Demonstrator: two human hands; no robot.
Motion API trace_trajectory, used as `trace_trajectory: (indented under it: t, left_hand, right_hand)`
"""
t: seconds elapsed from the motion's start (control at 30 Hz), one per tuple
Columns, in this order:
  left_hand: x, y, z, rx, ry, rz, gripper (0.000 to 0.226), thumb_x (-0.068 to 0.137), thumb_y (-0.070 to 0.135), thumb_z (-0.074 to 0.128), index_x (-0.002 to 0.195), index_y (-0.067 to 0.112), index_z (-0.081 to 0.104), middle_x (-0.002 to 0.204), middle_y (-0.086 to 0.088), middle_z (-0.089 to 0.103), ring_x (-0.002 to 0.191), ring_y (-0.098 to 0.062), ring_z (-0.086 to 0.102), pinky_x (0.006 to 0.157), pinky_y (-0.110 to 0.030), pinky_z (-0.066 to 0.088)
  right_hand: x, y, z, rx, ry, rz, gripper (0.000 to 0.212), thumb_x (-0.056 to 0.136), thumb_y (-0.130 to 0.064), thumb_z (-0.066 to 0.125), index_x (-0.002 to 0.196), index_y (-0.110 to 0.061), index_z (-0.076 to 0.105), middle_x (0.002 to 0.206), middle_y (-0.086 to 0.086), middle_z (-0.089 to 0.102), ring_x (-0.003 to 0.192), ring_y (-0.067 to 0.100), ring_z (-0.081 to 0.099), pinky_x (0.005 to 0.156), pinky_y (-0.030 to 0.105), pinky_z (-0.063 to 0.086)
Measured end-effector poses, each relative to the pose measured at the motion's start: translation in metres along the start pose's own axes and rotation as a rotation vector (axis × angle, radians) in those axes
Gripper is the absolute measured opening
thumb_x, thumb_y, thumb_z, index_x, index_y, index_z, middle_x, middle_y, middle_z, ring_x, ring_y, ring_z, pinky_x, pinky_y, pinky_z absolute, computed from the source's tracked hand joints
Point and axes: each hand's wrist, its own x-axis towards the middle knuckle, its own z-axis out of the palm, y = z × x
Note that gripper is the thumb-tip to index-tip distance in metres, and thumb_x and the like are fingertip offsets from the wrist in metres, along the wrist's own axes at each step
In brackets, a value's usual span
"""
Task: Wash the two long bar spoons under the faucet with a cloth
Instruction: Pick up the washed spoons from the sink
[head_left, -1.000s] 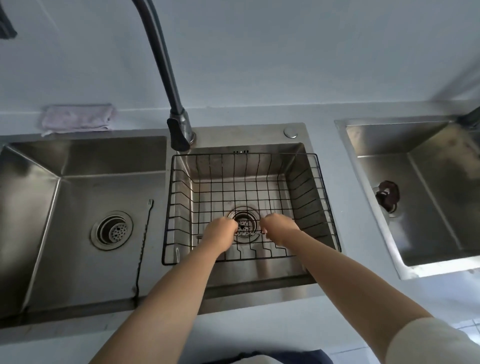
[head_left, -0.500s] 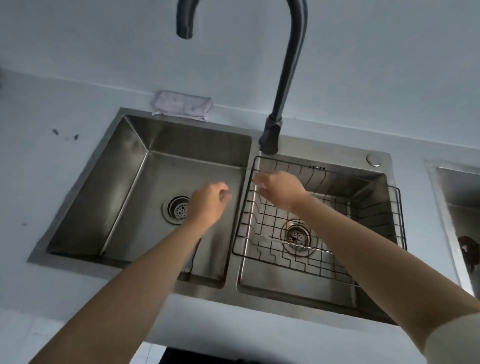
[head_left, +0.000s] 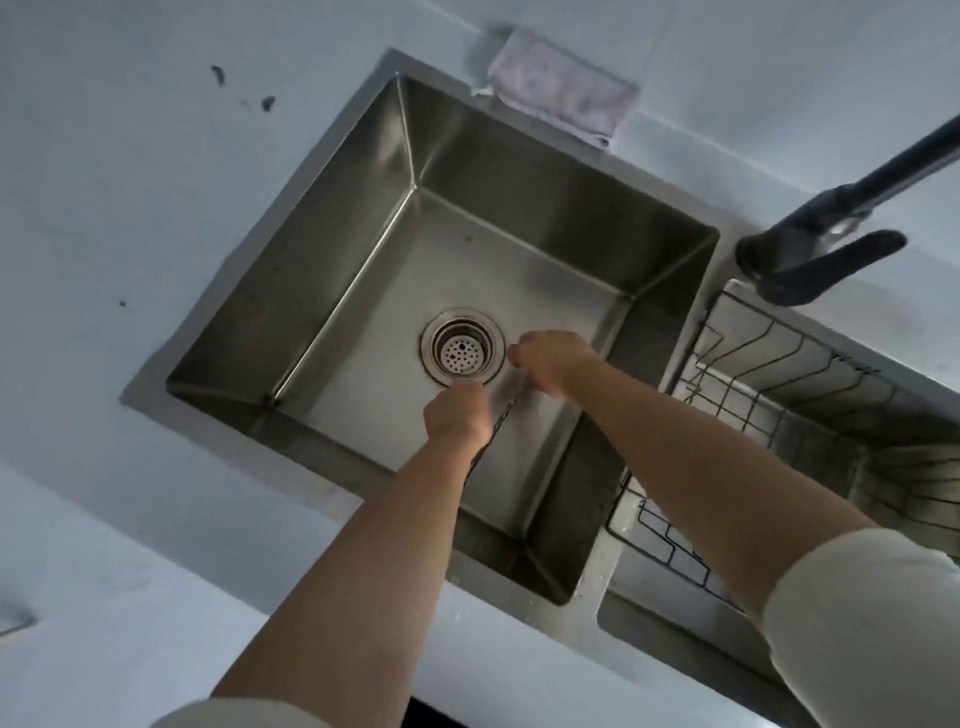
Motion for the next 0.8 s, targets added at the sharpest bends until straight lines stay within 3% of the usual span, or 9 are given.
trace_trajectory:
  t: [0.17,0.3,0.43,0.67,0.8]
  left_hand:
    - [0.012,-0.001,0.019,0.033,-0.078,0.020,0.030,0.094,0.008,0.042,0.120,0.004,0.055,0.127,-0.015,0.057,0.118,-0.031,0.053,0.093,-0.037,0.046]
    - [0.017,0.000,0.032,0.047,-0.089,0.044,0.028,0.094,0.009,0.043,0.119,0.006,0.055,0.124,-0.016,0.058,0.116,-0.032,0.054,0.091,-0.038,0.047]
    - [0.018,0.006,0.036,0.067,-0.099,0.063,0.027,0.094,0.006,0.039,0.116,0.006,0.056,0.123,-0.015,0.059,0.115,-0.032,0.055,0.090,-0.038,0.047]
    - [0.014,0.010,0.034,0.110,-0.073,0.098,0.028,0.094,0.008,0.039,0.114,0.006,0.059,0.120,-0.015,0.061,0.113,-0.031,0.057,0.090,-0.037,0.048]
    - [0.012,0.007,0.026,0.182,-0.014,0.112,0.027,0.093,0.006,0.040,0.112,0.006,0.060,0.118,-0.014,0.063,0.111,-0.031,0.058,0.088,-0.037,0.049]
  right_hand:
    - [0.029,-0.012,0.033,-0.158,-0.045,-0.135,0.032,0.096,-0.011,0.037,0.125,-0.006,0.051,0.128,0.015,0.051,0.115,0.033,0.054,0.085,0.039,0.046]
    - [0.043,-0.017,0.049,-0.057,-0.035,-0.115,0.034,0.095,-0.010,0.033,0.126,-0.003,0.047,0.126,0.020,0.052,0.110,0.035,0.056,0.083,0.039,0.045]
    - [0.046,-0.017,0.059,0.006,-0.035,-0.094,0.034,0.096,-0.017,0.035,0.123,-0.003,0.050,0.102,0.018,0.058,0.106,0.036,0.057,0.075,0.034,0.040]
    - [0.036,-0.018,0.056,-0.075,0.016,-0.188,0.034,0.096,-0.016,0.035,0.121,-0.003,0.053,0.124,0.018,0.052,0.106,0.035,0.056,0.069,0.035,0.033]
    - [0.025,-0.016,0.043,-0.106,0.049,-0.165,0.033,0.097,-0.014,0.035,0.119,0.000,0.055,0.125,0.017,0.051,0.108,0.034,0.056,0.076,0.039,0.043]
